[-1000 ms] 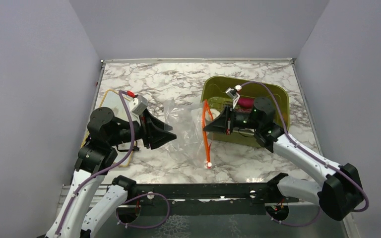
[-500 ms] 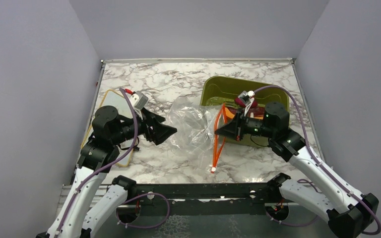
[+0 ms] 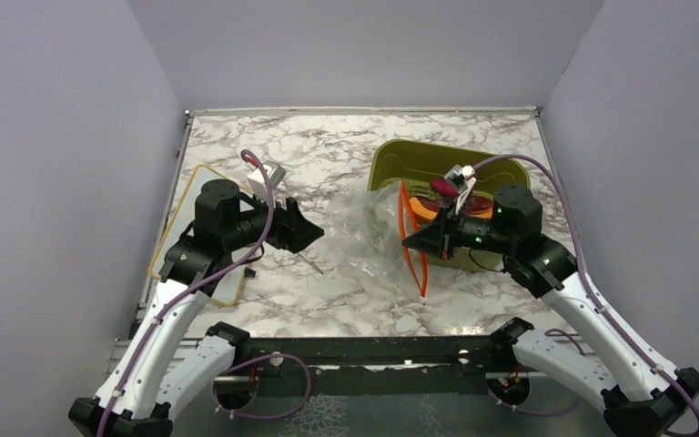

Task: Place the food in the zip-top bag and seal the zipper
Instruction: Pick up the zipper food storage bag at the center of the board.

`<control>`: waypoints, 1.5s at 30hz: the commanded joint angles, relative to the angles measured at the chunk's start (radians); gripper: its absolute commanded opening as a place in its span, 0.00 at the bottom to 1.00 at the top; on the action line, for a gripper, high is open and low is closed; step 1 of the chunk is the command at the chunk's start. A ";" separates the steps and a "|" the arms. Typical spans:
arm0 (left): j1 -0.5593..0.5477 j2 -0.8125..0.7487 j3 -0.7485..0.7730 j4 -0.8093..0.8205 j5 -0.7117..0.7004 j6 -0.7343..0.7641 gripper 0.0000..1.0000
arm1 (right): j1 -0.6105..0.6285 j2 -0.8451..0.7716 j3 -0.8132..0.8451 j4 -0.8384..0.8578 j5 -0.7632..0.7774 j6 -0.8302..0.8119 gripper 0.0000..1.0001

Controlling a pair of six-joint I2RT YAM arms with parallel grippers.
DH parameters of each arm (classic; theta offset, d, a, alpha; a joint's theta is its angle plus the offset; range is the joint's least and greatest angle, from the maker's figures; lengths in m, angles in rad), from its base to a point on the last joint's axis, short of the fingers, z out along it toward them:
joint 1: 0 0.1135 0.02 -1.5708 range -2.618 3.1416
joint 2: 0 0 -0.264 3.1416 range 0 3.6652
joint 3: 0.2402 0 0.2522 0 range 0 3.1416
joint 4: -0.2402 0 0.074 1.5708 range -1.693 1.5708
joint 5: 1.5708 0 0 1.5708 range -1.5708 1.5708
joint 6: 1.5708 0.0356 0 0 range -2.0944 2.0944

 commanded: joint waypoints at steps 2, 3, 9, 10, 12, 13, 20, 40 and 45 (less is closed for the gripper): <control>-0.003 0.043 0.004 -0.031 -0.060 -0.008 0.69 | -0.005 -0.027 0.053 -0.070 0.025 -0.030 0.02; -0.003 0.051 0.003 -0.018 -0.035 -0.030 0.68 | -0.005 -0.028 0.051 -0.072 0.023 -0.029 0.02; -0.041 0.072 -0.051 0.210 0.032 -0.274 0.63 | -0.006 -0.001 0.000 -0.029 0.009 0.019 0.02; -0.059 0.076 -0.060 0.245 0.030 -0.299 0.63 | -0.005 0.007 0.001 -0.026 0.001 0.022 0.02; -0.094 0.098 -0.051 0.276 0.021 -0.327 0.63 | -0.005 0.014 0.002 -0.011 -0.005 0.033 0.02; -0.112 0.109 -0.040 0.283 0.011 -0.336 0.63 | -0.005 0.015 -0.002 0.002 -0.008 0.043 0.02; -0.262 0.190 0.005 0.373 -0.097 -0.401 0.62 | 0.000 0.044 -0.050 0.139 -0.057 0.142 0.02; -0.392 0.373 0.065 0.466 -0.247 -0.431 0.66 | 0.068 0.133 -0.021 0.239 -0.034 0.192 0.02; -0.394 0.386 0.065 0.440 -0.282 -0.424 0.60 | 0.082 0.152 -0.015 0.240 -0.019 0.201 0.02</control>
